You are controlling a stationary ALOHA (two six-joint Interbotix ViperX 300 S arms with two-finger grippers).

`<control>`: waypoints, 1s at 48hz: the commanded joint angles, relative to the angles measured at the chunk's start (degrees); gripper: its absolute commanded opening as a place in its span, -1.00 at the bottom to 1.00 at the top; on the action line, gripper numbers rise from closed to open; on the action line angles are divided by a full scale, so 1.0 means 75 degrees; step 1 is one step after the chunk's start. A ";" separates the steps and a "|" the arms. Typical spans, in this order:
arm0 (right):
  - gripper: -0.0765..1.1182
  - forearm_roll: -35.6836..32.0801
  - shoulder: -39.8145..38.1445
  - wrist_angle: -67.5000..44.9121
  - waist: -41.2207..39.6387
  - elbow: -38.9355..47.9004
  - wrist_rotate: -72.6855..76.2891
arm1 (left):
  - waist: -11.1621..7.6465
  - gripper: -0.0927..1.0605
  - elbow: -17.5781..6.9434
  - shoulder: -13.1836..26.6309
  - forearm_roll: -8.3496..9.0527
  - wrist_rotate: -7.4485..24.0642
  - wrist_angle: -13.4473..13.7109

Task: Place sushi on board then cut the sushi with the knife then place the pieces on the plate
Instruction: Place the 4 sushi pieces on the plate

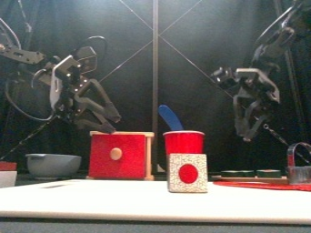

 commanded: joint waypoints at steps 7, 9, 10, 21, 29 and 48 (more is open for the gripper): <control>0.47 0.0211 0.1570 0.0480 0.1242 -0.1969 -0.0246 | 0.0070 0.66 -0.0082 -0.0035 0.0023 0.0035 -0.0035; 0.47 0.0258 0.1805 0.0527 0.1266 -0.2215 -0.0398 | 0.0082 0.66 -0.0070 -0.0035 0.0012 0.0035 -0.0035; 0.47 0.0270 0.1910 0.0527 0.1266 -0.2332 -0.0492 | 0.0082 0.66 -0.0070 -0.0035 0.0012 0.0035 -0.0035; 0.47 0.0832 0.3000 0.0738 0.1313 -0.3527 -0.1805 | 0.0082 0.66 -0.0012 -0.0035 0.0000 0.0000 -0.0035; 0.47 0.1008 0.3656 0.0949 0.1336 -0.4090 -0.2379 | 0.0082 0.66 0.0035 -0.0012 0.0000 0.0000 -0.0035; 0.47 0.1395 0.4430 0.1301 0.1348 -0.4676 -0.3129 | 0.0082 0.66 0.0117 0.0000 -0.0164 -0.0012 -0.0035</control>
